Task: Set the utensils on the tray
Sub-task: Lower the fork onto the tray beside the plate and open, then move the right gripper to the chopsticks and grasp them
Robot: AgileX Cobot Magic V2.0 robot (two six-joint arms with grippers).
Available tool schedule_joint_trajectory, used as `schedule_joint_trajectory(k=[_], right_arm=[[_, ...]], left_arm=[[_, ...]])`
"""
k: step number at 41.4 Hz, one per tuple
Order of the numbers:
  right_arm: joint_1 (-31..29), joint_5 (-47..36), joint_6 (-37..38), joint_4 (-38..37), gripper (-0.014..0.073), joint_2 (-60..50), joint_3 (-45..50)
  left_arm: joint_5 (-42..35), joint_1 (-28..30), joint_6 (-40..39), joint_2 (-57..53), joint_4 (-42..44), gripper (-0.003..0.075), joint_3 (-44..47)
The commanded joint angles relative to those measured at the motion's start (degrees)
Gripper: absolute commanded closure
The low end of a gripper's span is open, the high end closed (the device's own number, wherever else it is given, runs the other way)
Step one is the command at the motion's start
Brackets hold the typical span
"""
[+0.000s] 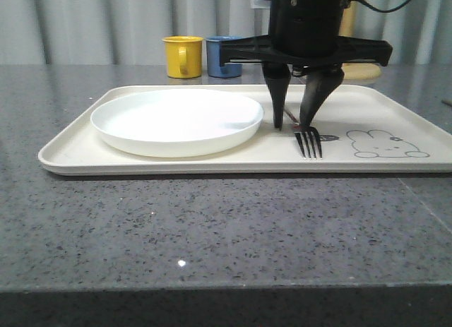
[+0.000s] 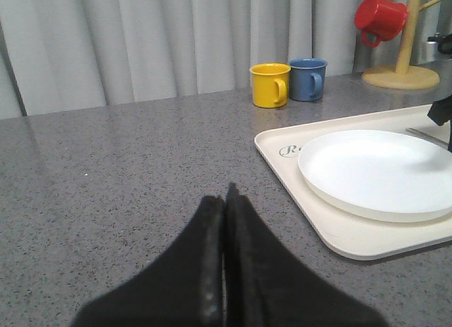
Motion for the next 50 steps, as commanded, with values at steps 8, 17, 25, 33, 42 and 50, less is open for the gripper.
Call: schedule_joint_trajectory(k=[8,17,25,33,42,50], right_arm=[[-1.7,-0.5,-4.5,-2.6,0.0163,-9.1,-2.0],[-9.3,3.3,-13.6,-2.5,0.0163,-15.8,-1.7],[-18.6,7.8,-21.9,-0.5,0.0194,-19.0,-1.0],[-28.5,5.5,-27.5,4.1,0.0259,-20.9,4.8],[-36.4,3.6,-35.7,5.8,0.0259,-19.7,11.3],[-40.1,4.2,-40.9,9.2,0.0259,-16.2,11.7]], left_arm=[[-5.1,0.1,-0.6,0.5,-0.5,0.0739,-1.5],[-5.1,0.1,-0.6,0.5,-0.5,0.0739,-1.5],[-5.1,0.1,-0.6,0.5,-0.5,0.0739,-1.5],[-5.1,0.1,-0.6,0.5,-0.5,0.0739,-1.5],[-5.1,0.1,-0.6,0.5,-0.5,0.0739,-1.5],[-5.1,0.1,-0.6,0.5,-0.5,0.0739,-1.5]])
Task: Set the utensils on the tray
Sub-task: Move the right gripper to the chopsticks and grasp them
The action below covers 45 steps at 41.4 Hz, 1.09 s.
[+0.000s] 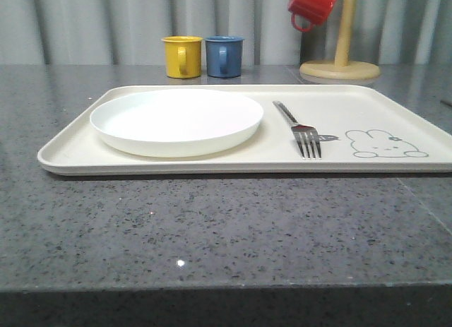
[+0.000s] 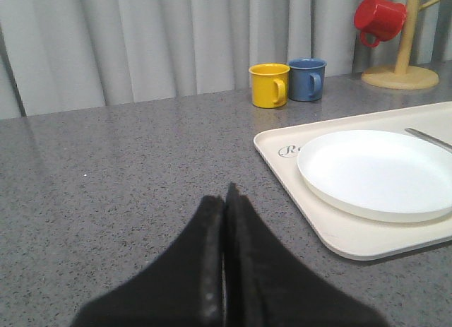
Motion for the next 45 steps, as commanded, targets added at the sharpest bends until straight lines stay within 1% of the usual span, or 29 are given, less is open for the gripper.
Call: schedule_joint_trajectory(k=[1,9,30,36,45], right_arm=[[-1.5,-1.4,-3.3,2.6,0.0259,-0.8,-1.1],[-1.7,-1.7,-6.2,6.4,0.0259,2.0,-1.1],[-1.7,-3.8,-6.2,6.0,0.0259,3.8,-1.1],[-1.7,-3.6,-6.2,5.3,0.0312,4.1,-1.1],[-1.6,-3.3,-6.2,5.2,0.0314,4.5,-1.1]], left_arm=[[-5.1,0.1,-0.6,0.5,-0.5,0.0739,-1.5],[-5.1,0.1,-0.6,0.5,-0.5,0.0739,-1.5],[-5.1,0.1,-0.6,0.5,-0.5,0.0739,-1.5],[-5.1,0.1,-0.6,0.5,-0.5,0.0739,-1.5],[-5.1,0.1,-0.6,0.5,-0.5,0.0739,-1.5]])
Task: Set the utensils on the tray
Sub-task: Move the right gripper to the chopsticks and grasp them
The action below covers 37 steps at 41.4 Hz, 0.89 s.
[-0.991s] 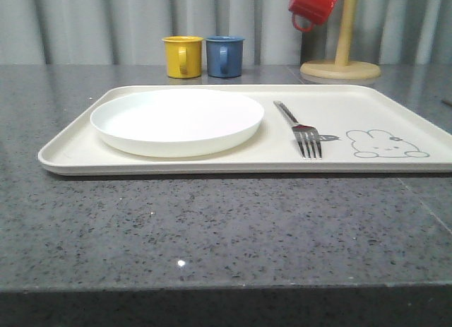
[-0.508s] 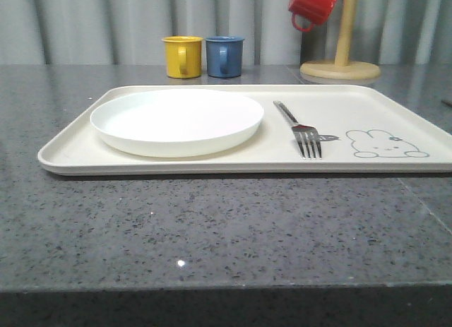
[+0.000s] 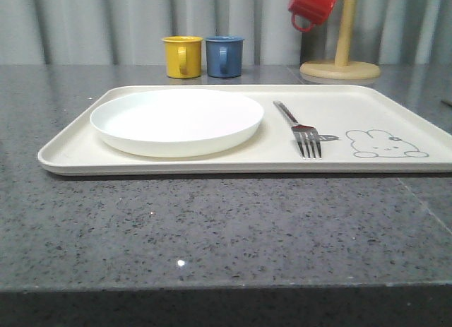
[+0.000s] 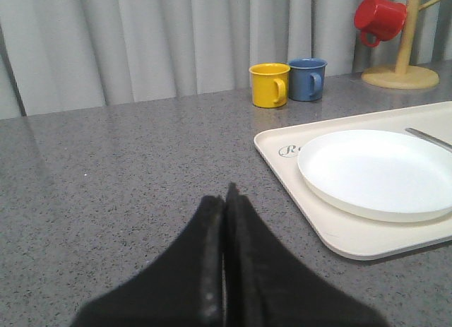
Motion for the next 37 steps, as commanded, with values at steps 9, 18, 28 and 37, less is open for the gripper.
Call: schedule_joint_trajectory(k=[9,18,28,37], right_arm=[[0.0,0.1,-0.5,-0.7,0.0348,-1.1,-1.1],[0.0,0.4,-0.2,-0.8,0.0552,-2.4,-1.4],[0.0,4.3,3.6,-0.9,0.055,-6.4,-5.7],[4.0,11.9,9.6,-0.9,0.055,-8.2,-11.3]], left_arm=[[-5.1,0.1,-0.6,0.5,-0.5,0.0739,-1.5],[-5.1,0.1,-0.6,0.5,-0.5,0.0739,-1.5],[-5.1,0.1,-0.6,0.5,-0.5,0.0739,-1.5],[-5.1,0.1,-0.6,0.5,-0.5,0.0739,-1.5]])
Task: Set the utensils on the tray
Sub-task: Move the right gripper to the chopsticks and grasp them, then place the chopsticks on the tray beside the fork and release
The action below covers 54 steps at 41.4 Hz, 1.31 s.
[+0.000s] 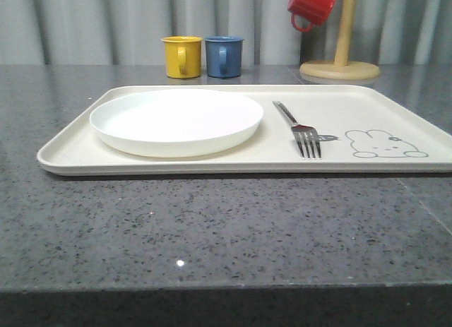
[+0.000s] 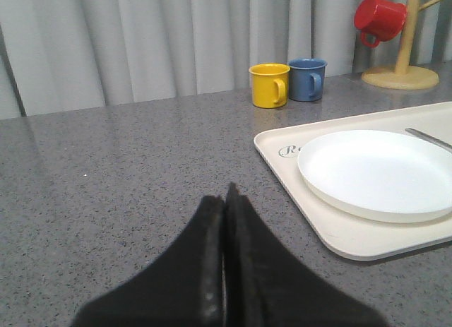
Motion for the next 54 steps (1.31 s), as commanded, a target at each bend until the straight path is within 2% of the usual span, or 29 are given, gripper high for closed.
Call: schedule_joint_trajectory(k=[1,15,21,54], right_arm=[[2.6,3.6,2.3,0.3,0.055,-2.7,-3.5],[18.7,0.8,11.0,0.3,0.055,0.8,-3.8],[23.6,-0.8,13.6,0.3,0.055,3.8,-3.8],[25.1,-3.4,19.1,1.7,0.055,9.4,-3.8]], left_arm=[[-5.1,0.1,-0.6,0.5,-0.5,0.0739,-1.5],[-5.1,0.1,-0.6,0.5,-0.5,0.0739,-1.5],[-5.1,0.1,-0.6,0.5,-0.5,0.0739,-1.5],[-5.1,0.1,-0.6,0.5,-0.5,0.0739,-1.5]])
